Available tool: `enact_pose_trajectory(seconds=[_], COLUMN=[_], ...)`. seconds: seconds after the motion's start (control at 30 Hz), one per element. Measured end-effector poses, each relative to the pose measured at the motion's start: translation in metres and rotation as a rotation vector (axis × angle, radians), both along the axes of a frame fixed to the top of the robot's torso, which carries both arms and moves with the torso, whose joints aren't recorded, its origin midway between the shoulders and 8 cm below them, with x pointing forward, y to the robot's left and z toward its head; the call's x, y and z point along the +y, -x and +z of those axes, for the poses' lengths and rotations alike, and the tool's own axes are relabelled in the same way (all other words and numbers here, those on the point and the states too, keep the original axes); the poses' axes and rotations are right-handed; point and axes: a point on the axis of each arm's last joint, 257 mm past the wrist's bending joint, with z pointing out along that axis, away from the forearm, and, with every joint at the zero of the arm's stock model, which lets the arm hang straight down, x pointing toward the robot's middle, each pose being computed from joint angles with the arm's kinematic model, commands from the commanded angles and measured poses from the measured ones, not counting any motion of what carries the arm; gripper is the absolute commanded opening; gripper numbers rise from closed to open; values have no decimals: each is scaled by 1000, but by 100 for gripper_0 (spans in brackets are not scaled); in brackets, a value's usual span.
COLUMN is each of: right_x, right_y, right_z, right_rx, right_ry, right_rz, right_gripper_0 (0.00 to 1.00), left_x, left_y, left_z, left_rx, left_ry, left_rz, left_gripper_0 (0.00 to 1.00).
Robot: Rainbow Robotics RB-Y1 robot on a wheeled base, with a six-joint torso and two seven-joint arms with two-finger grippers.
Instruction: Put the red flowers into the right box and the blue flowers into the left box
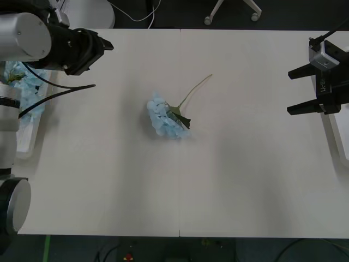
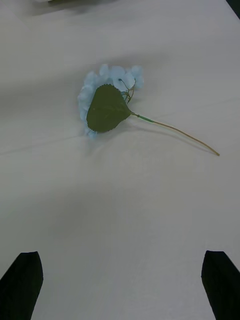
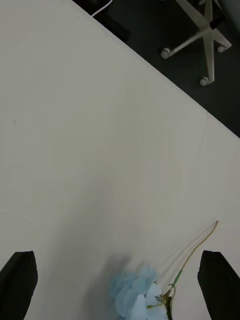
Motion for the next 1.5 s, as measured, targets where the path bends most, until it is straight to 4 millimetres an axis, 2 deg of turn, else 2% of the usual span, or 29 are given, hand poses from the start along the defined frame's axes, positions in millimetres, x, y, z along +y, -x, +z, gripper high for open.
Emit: enact_pose_trajectory(seconds=[0.07,0.2,0.3,0.47,0.57,0.8,0.97,1.07,1.17,1.37,1.5], right_x=[0,0,0,0,0,0,0,0,0,0,0], right_y=[0,0,0,0,0,0,0,0,0,0,0], right_z=[0,0,0,0,0,0,0,0,0,0,0], right_rx=[0,0,0,0,0,0,0,0,0,0,0], right_ry=[0,0,0,0,0,0,0,0,0,0,0], right_rz=[0,0,0,0,0,0,0,0,0,0,0], right_gripper_0=[92,92,92,92,92,92,92,92,92,92,92], left_x=[-22,-65,-83,-125,-142,-182,-211,-226,-238,-234,-227], left_y=[2,11,13,26,34,46,48,48,39,20,18], left_z=[-7,-21,-22,-30,-35,-34,-28,-32,-47,-93,-105], left_rx=[37,128,105,89,101,182,170,165,178,214,217], left_ry=[71,334,420,392,386,706,746,765,811,869,846], left_rz=[99,354,487,457,468,668,588,547,545,619,637], left_gripper_0=[93,93,93,93,93,93,93,93,93,93,93])
